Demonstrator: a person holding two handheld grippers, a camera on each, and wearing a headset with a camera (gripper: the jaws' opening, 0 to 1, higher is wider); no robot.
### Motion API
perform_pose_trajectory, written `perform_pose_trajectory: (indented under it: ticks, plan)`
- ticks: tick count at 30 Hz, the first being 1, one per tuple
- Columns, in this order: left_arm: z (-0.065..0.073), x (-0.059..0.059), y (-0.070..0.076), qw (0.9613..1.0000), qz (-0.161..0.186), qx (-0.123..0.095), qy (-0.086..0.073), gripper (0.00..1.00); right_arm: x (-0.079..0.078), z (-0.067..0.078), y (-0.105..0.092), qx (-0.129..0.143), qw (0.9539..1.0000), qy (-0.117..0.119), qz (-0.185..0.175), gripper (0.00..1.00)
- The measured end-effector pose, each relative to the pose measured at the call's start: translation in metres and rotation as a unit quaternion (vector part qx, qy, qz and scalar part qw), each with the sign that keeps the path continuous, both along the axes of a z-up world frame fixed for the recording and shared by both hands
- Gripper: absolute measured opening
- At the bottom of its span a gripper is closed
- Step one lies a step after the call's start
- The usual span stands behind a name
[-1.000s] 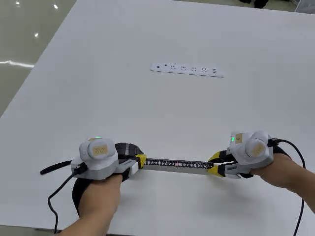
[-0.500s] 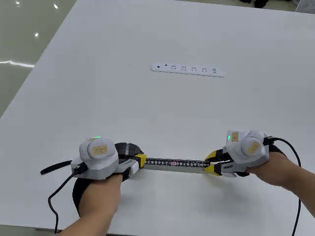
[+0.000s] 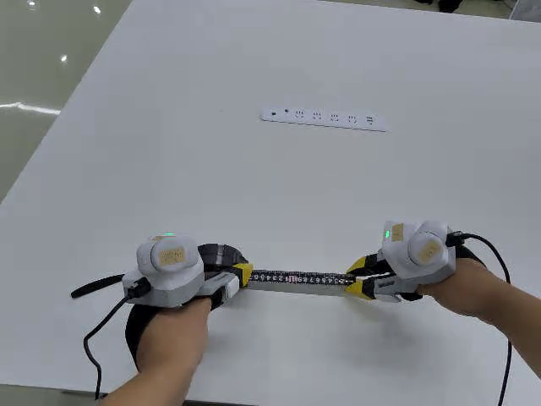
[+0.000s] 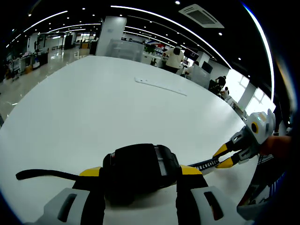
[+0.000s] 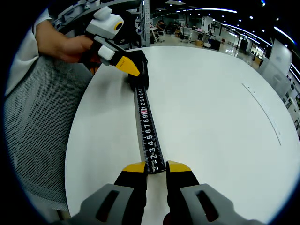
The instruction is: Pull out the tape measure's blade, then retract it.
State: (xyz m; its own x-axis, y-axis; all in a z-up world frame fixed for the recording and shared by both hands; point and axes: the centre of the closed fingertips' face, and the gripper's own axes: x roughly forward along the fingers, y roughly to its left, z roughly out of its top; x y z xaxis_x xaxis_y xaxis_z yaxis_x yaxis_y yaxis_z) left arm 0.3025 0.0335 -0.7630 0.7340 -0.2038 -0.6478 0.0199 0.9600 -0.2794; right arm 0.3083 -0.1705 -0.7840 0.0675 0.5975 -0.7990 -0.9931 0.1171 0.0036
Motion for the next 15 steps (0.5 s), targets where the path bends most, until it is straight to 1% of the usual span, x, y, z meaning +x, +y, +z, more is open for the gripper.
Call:
perform_pose_trajectory:
  ticks: [15]
  plan:
    - [0.001, 0.001, -0.001, 1.0, 0.002, -0.003, 0.0, 0.57, 0.0, 0.001, 0.012, 0.005, 1.0, 0.001, 0.006, 0.11]
